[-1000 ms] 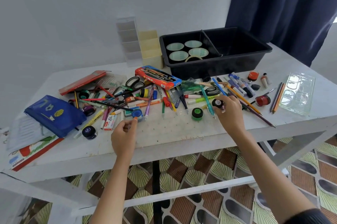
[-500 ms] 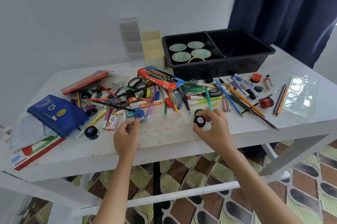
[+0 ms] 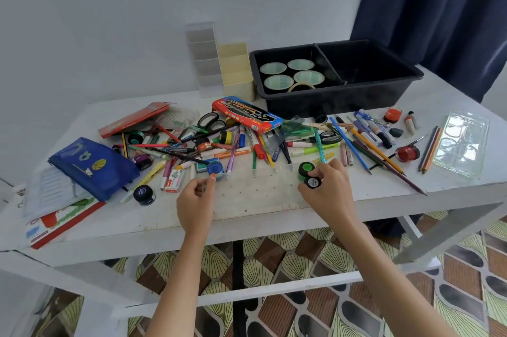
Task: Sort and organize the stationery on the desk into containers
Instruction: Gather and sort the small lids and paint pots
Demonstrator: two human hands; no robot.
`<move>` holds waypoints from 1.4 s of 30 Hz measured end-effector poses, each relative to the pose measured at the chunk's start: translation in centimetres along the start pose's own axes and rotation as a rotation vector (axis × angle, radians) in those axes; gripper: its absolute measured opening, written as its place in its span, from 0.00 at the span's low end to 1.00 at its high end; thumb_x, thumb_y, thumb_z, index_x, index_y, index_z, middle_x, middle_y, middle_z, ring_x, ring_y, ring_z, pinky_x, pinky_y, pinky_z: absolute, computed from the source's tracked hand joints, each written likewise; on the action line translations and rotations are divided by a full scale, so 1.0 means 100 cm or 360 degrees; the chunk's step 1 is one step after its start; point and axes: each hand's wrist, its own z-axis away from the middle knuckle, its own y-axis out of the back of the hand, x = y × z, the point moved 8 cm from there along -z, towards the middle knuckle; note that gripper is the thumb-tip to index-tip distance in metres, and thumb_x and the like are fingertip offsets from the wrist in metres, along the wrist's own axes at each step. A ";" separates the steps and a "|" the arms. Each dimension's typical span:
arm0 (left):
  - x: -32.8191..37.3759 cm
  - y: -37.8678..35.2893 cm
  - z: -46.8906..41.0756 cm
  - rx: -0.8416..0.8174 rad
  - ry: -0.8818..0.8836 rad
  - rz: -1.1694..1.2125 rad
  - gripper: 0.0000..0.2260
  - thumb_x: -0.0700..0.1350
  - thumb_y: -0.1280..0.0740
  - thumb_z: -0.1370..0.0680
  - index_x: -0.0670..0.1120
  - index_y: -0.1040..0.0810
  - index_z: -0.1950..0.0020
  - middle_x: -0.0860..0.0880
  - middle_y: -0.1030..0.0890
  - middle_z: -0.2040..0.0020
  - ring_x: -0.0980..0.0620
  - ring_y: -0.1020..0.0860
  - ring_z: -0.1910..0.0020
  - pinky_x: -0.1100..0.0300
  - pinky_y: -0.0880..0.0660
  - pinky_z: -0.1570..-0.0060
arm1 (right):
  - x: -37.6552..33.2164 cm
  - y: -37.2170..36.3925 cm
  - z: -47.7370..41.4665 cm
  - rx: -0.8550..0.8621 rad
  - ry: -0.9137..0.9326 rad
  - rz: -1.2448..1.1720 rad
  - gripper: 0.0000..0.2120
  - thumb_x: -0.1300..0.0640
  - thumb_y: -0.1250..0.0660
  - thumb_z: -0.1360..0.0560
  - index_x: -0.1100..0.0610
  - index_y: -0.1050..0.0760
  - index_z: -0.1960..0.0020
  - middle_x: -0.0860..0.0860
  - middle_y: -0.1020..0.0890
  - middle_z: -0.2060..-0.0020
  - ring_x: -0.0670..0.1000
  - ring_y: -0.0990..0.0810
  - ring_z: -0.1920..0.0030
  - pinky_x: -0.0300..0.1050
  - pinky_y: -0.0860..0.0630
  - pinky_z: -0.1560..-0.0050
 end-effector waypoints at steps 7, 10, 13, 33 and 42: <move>-0.001 0.001 0.000 0.0052 0.0001 -0.0053 0.11 0.53 0.34 0.24 0.46 0.21 0.58 0.52 0.24 0.66 0.55 0.27 0.66 0.62 0.35 0.70 | -0.011 -0.001 -0.002 -0.0067 0.0112 0.0230 0.12 0.66 0.33 0.29 0.66 0.20 0.47 0.54 0.30 0.55 0.54 0.32 0.50 0.41 0.33 0.52; 0.001 0.001 0.001 0.0062 0.0003 -0.0063 0.11 0.53 0.34 0.24 0.45 0.21 0.58 0.53 0.24 0.66 0.55 0.27 0.67 0.63 0.35 0.70 | -0.008 -0.002 -0.003 -0.0161 0.0175 0.0275 0.10 0.64 0.37 0.26 0.66 0.19 0.51 0.53 0.30 0.55 0.54 0.31 0.49 0.40 0.34 0.51; 0.004 0.001 0.000 0.0055 0.0000 -0.0046 0.10 0.51 0.33 0.24 0.45 0.21 0.57 0.53 0.24 0.65 0.55 0.27 0.66 0.63 0.34 0.70 | -0.001 0.002 -0.009 -0.0218 0.0140 0.0114 0.11 0.62 0.39 0.24 0.63 0.18 0.52 0.52 0.26 0.53 0.50 0.28 0.56 0.35 0.34 0.59; 0.049 -0.017 -0.026 0.0007 -0.0379 -0.0314 0.09 0.45 0.31 0.25 0.40 0.24 0.50 0.42 0.21 0.55 0.48 0.23 0.59 0.68 0.33 0.70 | 0.031 -0.004 -0.030 0.0109 0.0281 -0.0551 0.09 0.63 0.37 0.23 0.60 0.21 0.45 0.54 0.23 0.55 0.43 0.26 0.57 0.27 0.30 0.57; 0.101 -0.055 0.021 -0.0453 -0.0620 0.0145 0.16 0.38 0.33 0.24 0.41 0.27 0.37 0.43 0.32 0.46 0.61 0.26 0.54 0.76 0.29 0.55 | 0.034 -0.009 -0.032 0.0127 0.0302 -0.0491 0.09 0.63 0.38 0.22 0.60 0.21 0.46 0.53 0.24 0.54 0.44 0.26 0.56 0.29 0.29 0.58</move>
